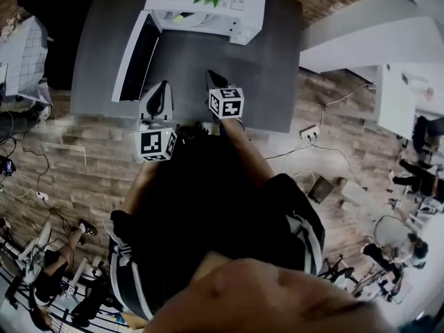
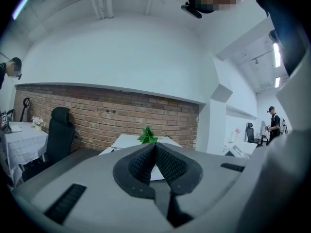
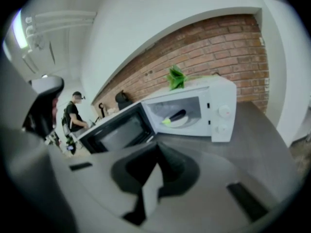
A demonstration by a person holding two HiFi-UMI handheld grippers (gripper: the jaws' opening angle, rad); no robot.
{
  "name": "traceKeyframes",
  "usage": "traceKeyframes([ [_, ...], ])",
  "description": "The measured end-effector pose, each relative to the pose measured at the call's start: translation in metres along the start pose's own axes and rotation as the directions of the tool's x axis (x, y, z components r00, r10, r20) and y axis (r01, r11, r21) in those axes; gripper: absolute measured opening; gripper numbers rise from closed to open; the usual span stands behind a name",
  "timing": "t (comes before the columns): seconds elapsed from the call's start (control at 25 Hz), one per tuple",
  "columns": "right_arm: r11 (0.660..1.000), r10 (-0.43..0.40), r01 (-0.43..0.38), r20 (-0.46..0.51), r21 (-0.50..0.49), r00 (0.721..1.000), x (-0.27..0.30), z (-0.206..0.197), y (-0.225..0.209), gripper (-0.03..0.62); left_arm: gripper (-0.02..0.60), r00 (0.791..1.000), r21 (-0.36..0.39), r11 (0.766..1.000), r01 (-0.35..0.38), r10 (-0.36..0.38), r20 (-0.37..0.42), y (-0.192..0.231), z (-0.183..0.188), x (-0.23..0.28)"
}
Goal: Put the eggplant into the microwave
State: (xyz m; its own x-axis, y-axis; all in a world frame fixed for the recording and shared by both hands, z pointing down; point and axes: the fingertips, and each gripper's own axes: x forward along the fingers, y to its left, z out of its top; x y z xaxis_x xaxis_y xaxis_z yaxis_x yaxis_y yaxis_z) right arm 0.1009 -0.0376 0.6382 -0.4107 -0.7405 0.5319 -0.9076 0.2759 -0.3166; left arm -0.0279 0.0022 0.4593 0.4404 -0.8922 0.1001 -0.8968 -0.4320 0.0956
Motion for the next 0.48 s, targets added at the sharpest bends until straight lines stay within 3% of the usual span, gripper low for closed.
traceKeyframes([
  [0.48,1.0,-0.001,-0.002,0.179,0.014,0.984,-0.076,0.037,0.078,0.032,0.035,0.999,0.012,0.999,0.047,-0.047,-0.006,0.039,-0.002,-0.007],
])
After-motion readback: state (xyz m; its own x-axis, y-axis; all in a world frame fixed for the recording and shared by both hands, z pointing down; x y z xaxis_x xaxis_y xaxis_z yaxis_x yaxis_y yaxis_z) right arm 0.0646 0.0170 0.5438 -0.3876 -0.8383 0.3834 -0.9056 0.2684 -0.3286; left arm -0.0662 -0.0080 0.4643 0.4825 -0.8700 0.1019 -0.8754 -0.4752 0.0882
